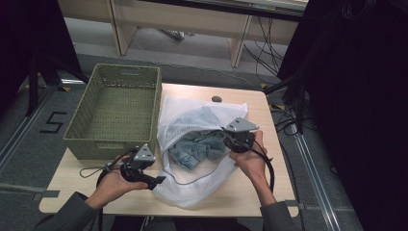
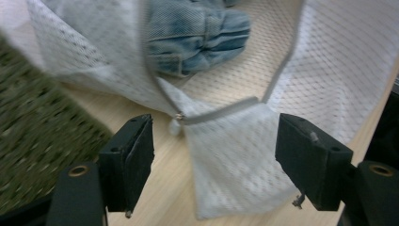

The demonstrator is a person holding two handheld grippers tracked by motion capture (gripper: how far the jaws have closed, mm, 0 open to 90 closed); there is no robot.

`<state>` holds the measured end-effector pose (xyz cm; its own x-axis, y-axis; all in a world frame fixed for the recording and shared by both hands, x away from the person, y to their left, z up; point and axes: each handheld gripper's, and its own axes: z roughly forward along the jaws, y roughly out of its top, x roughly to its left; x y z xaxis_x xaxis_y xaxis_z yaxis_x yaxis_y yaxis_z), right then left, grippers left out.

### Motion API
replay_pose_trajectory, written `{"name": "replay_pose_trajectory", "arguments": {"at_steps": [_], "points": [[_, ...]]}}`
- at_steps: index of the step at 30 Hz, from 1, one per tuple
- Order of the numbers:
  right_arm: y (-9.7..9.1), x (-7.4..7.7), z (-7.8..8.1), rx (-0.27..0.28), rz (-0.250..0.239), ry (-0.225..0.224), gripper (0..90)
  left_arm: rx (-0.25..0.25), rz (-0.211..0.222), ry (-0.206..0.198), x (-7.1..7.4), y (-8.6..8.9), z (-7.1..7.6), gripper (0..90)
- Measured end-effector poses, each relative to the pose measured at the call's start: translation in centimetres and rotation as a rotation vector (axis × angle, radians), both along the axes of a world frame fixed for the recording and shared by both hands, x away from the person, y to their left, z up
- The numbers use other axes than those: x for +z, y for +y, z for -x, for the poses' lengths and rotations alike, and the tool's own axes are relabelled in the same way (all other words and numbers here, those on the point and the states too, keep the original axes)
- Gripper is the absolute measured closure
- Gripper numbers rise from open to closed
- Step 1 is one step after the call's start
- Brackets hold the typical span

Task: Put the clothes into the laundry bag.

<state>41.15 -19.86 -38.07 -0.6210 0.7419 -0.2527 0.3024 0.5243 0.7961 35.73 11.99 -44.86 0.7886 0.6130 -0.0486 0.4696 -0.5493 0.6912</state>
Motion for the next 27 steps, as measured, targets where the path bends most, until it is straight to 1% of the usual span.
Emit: {"name": "replay_pose_trajectory", "arguments": {"at_steps": [1, 2, 3, 4, 5, 6, 7, 8, 9, 10, 11, 12, 13, 14, 15, 16, 17, 18, 19, 20, 21, 22, 23, 24, 26, 27], "points": [[-0.2, 0.0, 0.7, 0.021, 0.012, 0.001, 88.3, 0.017, 0.007, 0.004, -0.1, 0.2, 0.0, 28.0], [-0.4, -0.1, 1.3, 0.034, 0.026, 0.002, 88.3, 0.015, 0.002, 0.006, 0.0, 0.5, 0.0, 27.9], [-0.6, -0.4, 1.7, 0.061, 0.035, 0.006, 88.3, 0.014, -0.003, 0.006, -0.1, 0.7, -0.1, 28.0], [-0.7, -0.8, 2.4, 0.063, 0.035, 0.051, 88.3, 0.024, -0.007, 0.012, -0.1, 0.9, 0.0, 27.9], [-0.9, -1.3, 2.9, 0.088, 0.067, 0.059, 88.2, 0.022, -0.005, 0.011, -0.1, 1.0, -0.1, 27.9], [-1.1, -2.1, 3.3, 0.099, 0.094, 0.071, 88.1, 0.026, -0.007, 0.014, -0.2, 1.2, -0.1, 27.9], [-1.3, -3.0, 3.7, 0.099, 0.113, 0.109, 87.9, 0.032, -0.008, 0.011, -0.2, 1.3, -0.1, 27.9], [-1.4, -4.0, 4.1, 0.113, 0.133, 0.156, 87.8, 0.035, -0.012, 0.008, -0.2, 1.5, -0.1, 27.9], [-1.5, -5.1, 4.4, 0.121, 0.17, 0.18, 87.6, 0.038, -0.02, 0.015, -0.2, 1.6, -0.1, 27.9], [-1.6, -6.1, 4.7, 0.127, 0.199, 0.216, 87.5, 0.028, -0.023, 0.012, -0.2, 1.7, -0.1, 27.9], [-1.6, -6.9, 4.9, 0.123, 0.219, 0.242, 87.2, 0.031, -0.021, 0.01, -0.2, 1.8, -0.1, 27.9], [-1.8, -7.3, 5.0, 0.124, 0.235, 0.258, 86.0, 0.039, -0.017, 0.019, -0.3, 1.8, -0.1, 27.9], [-1.9, -7.4, 4.9, 0.119, 0.24, 0.249, 82.3, 0.033, -0.027, 0.004, -0.3, 1.9, -0.2, 27.9], [-2.0, -7.2, 4.5, 0.126, 0.226, 0.243, 74.4, 0.031, -0.033, 0.019, -0.3, 2.0, -0.1, 27.8], [-2.0, -7.2, 4.5, 0.126, 0.226, 0.243, 74.4, 0.031, -0.033, 0.019, -0.3, 2.0, -0.1, 27.8], [-1.6, -6.6, 4.7, 0.114, 0.161, 0.214, 66.0, 0.03, -0.035, 0.017, -0.3, 2.0, -0.2, 27.8], [-1.2, -6.4, 4.9, 0.122, 0.158, 0.183, 63.5, 0.036, -0.031, 0.021, -0.4, 2.0, -0.1, 27.8], [-0.8, -6.2, 5.1, 0.14, 0.159, 0.163, 61.2, 0.036, -0.033, 0.021, -0.4, 2.1, -0.2, 27.7], [-0.4, -6.2, 5.3, 0.145, 0.153, 0.156, 59.7, 0.035, -0.036, 0.023, -0.4, 2.1, -0.2, 27.7], [0.1, -6.2, 5.4, 0.166, 0.159, 0.136, 60.1, 0.033, -0.04, 0.023, -0.4, 2.0, -0.1, 27.7], [0.5, -6.2, 5.4, 0.183, 0.176, 0.119, 62.5, 0.033, -0.04, 0.023, -0.4, 2.0, -0.1, 27.7], [0.9, -6.3, 5.6, 0.181, 0.2, 0.107, 71.7, 0.027, -0.047, 0.015, -0.4, 2.0, -0.1, 27.7], [1.1, -6.3, 5.6, 0.182, 0.219, 0.105, 78.8, 0.033, -0.036, 0.029, -0.4, 1.9, 0.0, 27.7], [1.4, -6.3, 5.8, 0.169, 0.223, 0.124, 84.6, 0.025, -0.044, 0.019, -0.4, 2.0, 0.0, 27.7], [1.4, -6.3, 5.9, 0.162, 0.28, 0.128, 90.0, 0.021, -0.048, 0.022, -0.5, 2.0, 0.0, 27.7], [1.3, -6.4, 5.9, 0.15, 0.295, 0.129, 90.0, 0.019, -0.045, 0.022, -0.5, 2.0, -0.1, 27.7]]}}
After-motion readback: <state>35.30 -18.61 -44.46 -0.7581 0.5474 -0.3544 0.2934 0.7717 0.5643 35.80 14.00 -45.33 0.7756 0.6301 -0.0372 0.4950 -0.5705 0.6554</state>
